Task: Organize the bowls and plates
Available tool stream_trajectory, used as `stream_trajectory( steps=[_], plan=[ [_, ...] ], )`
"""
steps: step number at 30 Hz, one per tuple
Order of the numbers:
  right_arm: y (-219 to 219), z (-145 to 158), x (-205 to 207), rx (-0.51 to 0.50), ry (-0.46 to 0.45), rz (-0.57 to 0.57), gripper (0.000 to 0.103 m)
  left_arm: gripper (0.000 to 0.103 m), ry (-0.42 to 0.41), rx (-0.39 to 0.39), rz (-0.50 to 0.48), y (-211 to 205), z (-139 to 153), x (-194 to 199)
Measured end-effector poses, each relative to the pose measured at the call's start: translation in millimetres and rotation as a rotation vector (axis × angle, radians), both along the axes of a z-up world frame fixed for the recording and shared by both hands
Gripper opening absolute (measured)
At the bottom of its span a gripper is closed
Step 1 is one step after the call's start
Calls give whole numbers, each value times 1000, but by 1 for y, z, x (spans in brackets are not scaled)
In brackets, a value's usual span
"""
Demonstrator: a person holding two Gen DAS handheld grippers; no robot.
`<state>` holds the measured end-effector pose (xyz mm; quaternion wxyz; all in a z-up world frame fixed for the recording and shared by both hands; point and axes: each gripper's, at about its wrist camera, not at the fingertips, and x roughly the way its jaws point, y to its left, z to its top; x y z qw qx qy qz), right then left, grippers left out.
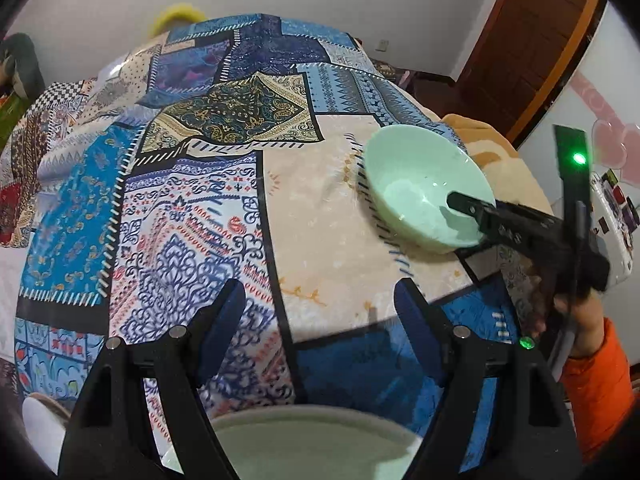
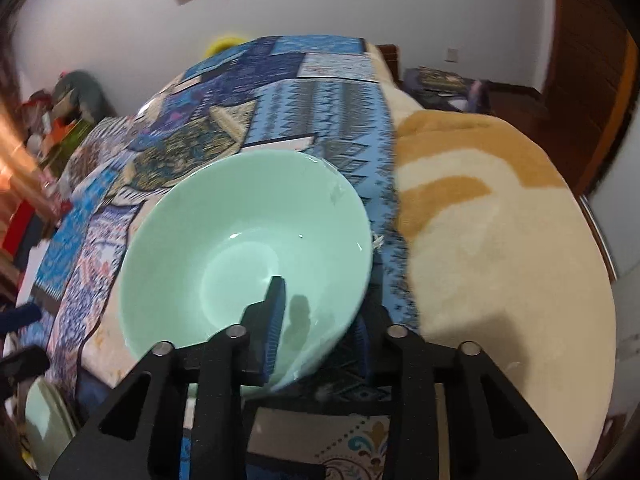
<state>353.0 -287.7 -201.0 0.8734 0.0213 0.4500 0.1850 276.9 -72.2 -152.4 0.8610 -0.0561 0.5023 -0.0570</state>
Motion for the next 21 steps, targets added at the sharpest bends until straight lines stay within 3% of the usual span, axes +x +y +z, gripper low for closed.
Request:
stream_trajectory(
  steps=[8, 10, 13, 18, 21],
  plan=[
    [22, -1, -14, 17, 14, 150, 26, 77, 28, 0, 49, 0, -14, 32],
    [29, 0, -18, 27, 28, 180, 26, 72, 29, 17, 55, 1, -18, 37],
    [35, 1, -23, 36, 38, 210, 26, 58, 53, 28, 49, 1, -27, 44],
    [36, 1, -27, 62, 67, 220, 26, 23, 96, 7, 28, -2, -41, 46],
    [36, 0, -25, 82, 72, 199, 26, 14, 87, 33, 12, -8, -45, 46]
  ],
)
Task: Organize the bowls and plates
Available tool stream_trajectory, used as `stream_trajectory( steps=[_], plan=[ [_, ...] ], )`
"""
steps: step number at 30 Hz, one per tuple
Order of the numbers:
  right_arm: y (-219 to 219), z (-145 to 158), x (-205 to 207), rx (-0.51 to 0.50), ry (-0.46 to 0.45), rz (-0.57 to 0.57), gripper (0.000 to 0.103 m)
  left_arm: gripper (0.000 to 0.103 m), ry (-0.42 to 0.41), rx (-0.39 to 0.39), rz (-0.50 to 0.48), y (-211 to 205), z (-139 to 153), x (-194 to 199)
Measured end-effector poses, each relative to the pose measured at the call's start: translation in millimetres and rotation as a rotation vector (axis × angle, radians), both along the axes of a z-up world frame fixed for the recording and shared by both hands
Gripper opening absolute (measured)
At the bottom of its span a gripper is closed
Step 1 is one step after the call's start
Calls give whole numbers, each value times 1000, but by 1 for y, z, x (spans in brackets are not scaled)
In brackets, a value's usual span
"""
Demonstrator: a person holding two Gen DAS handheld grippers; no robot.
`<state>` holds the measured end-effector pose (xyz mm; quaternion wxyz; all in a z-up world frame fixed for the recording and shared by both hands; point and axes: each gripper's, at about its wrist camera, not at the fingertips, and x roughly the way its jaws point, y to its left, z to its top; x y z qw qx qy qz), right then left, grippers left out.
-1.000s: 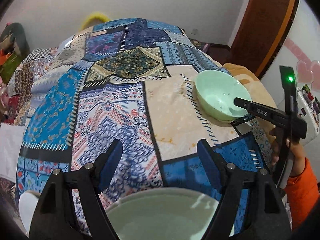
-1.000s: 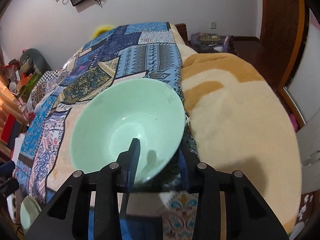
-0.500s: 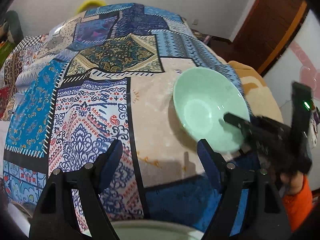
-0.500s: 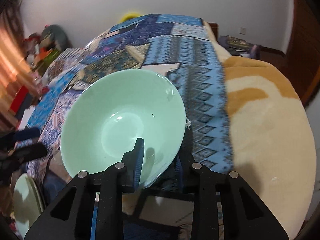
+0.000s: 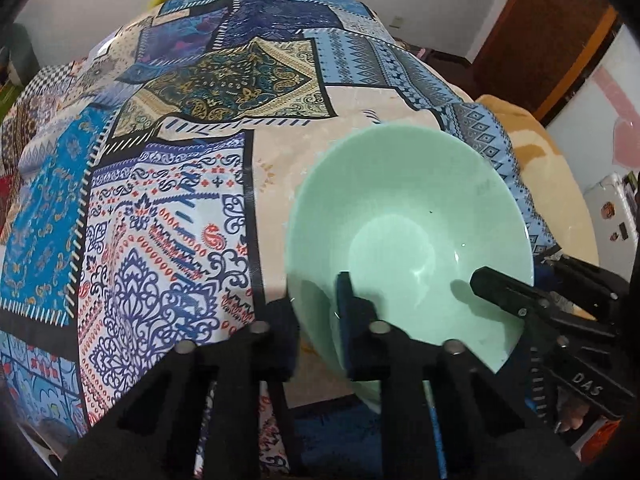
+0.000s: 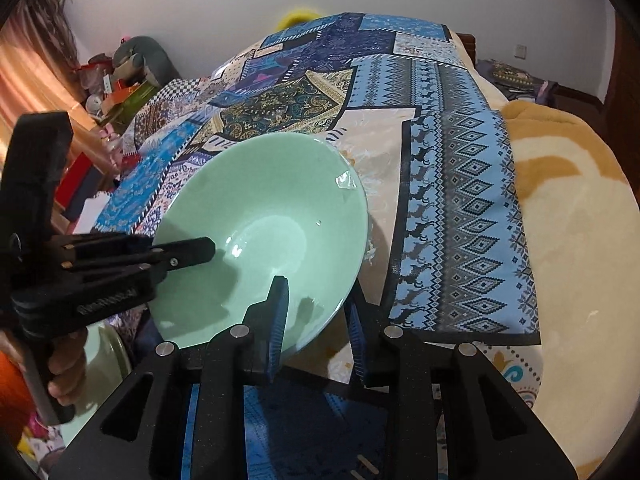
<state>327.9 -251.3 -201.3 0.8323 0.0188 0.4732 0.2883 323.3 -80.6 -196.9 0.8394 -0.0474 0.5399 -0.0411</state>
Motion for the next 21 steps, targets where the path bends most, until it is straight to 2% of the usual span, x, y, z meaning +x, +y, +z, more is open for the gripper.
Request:
stream_trajectory(
  steps=[4, 10, 15, 21],
  plan=[
    [0, -3, 2, 29, 19, -40, 26, 14, -21, 14, 3, -3, 0, 0],
    [5, 2, -4, -2, -12, -49, 26, 15, -43, 33, -10, -5, 7, -6],
    [5, 8, -17, 6, -25, -47, 26, 15, -53, 29, -12, -3, 16, -20],
    [7, 23, -36, 7, -66, -57, 26, 15, -115, 55, -22, -6, 37, -45]
  ],
)
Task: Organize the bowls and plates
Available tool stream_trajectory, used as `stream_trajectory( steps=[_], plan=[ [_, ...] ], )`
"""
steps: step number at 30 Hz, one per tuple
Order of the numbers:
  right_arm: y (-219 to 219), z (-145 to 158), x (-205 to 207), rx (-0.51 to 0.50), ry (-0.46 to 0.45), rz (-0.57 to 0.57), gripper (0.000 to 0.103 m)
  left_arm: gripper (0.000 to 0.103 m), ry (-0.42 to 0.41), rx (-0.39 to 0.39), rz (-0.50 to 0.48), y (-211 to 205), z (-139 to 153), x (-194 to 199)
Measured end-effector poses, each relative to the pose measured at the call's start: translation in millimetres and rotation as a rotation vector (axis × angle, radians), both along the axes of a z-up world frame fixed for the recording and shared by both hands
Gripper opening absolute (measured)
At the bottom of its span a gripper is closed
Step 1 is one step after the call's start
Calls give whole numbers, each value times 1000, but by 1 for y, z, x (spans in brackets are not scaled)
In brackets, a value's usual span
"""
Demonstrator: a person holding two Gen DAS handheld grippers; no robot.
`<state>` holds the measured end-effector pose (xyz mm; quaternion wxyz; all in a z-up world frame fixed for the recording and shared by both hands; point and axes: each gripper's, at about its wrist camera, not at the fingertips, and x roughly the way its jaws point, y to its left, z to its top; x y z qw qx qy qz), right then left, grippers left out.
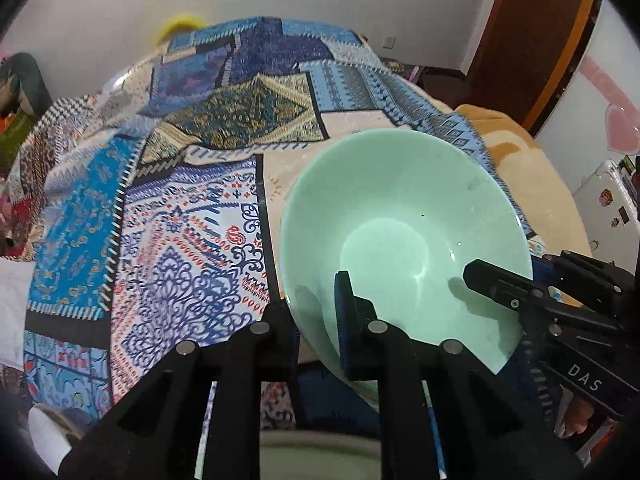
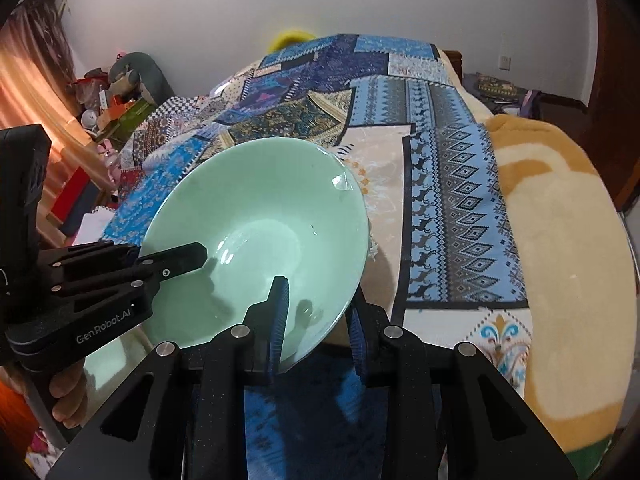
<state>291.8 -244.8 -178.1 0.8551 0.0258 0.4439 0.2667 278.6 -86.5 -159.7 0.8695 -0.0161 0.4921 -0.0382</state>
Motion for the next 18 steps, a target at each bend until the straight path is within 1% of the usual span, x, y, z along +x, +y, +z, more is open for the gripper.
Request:
stream_trajectory(
  steps=[5, 11, 18],
  plan=[
    [-3, 15, -19, 25, -19, -7, 26, 15, -24, -30, -3, 3, 19, -22],
    [-1, 32, -42, 50, -53, -14, 26, 15, -72, -39, -4, 6, 40, -54],
    [9, 47, -67, 49, -99, 3, 26, 15, -108, -61, 6, 17, 57, -87]
  ],
)
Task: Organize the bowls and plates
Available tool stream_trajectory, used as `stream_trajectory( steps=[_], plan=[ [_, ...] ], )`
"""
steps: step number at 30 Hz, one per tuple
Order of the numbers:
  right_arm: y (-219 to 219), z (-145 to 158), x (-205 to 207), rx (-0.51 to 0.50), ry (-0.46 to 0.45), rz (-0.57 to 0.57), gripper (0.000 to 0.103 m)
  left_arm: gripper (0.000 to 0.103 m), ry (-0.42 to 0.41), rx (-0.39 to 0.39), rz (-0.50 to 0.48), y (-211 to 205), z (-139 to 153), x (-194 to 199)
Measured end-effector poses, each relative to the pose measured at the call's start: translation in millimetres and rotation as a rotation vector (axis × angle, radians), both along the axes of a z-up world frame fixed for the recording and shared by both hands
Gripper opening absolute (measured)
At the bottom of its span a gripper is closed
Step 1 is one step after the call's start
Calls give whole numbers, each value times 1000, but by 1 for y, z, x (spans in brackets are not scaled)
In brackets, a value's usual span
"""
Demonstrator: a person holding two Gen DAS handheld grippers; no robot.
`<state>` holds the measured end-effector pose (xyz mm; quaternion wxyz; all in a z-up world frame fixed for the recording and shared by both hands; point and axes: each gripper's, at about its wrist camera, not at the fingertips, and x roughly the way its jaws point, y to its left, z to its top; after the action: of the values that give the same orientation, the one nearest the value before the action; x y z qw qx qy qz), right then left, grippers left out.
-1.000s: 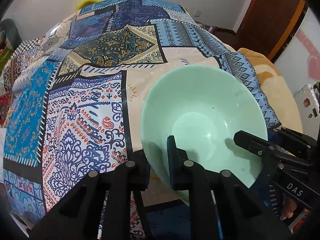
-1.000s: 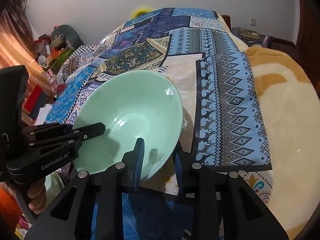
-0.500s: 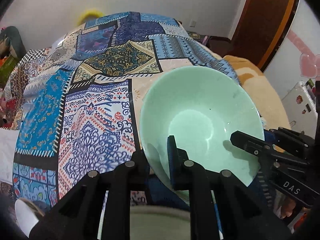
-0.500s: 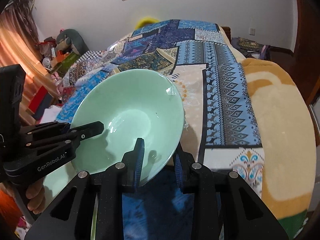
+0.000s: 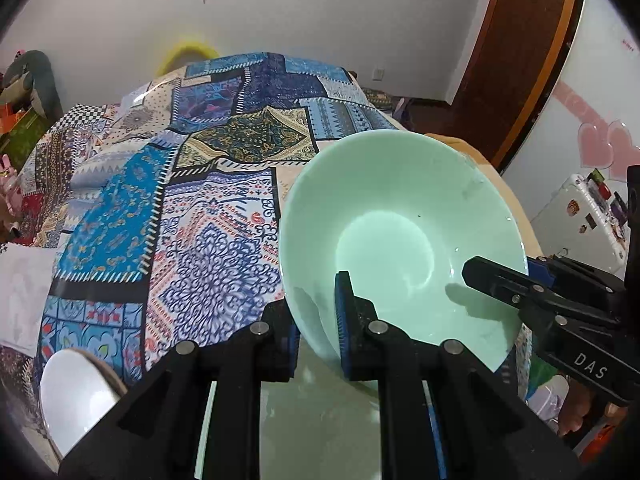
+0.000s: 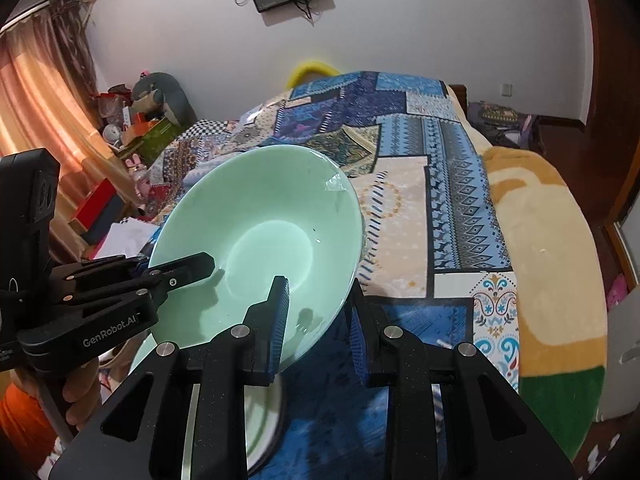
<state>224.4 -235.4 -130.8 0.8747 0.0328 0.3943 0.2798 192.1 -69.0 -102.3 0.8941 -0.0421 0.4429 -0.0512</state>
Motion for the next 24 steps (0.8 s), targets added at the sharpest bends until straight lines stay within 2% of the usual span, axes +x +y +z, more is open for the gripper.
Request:
stream_trajectory(
  steps=[11, 24],
  plan=[
    [25, 7, -28, 0, -25, 36, 26, 15, -26, -50, 36, 35, 8, -44],
    [83, -3, -49, 12, -16, 119, 26, 16, -27, -76, 126, 99, 0, -86]
  ],
)
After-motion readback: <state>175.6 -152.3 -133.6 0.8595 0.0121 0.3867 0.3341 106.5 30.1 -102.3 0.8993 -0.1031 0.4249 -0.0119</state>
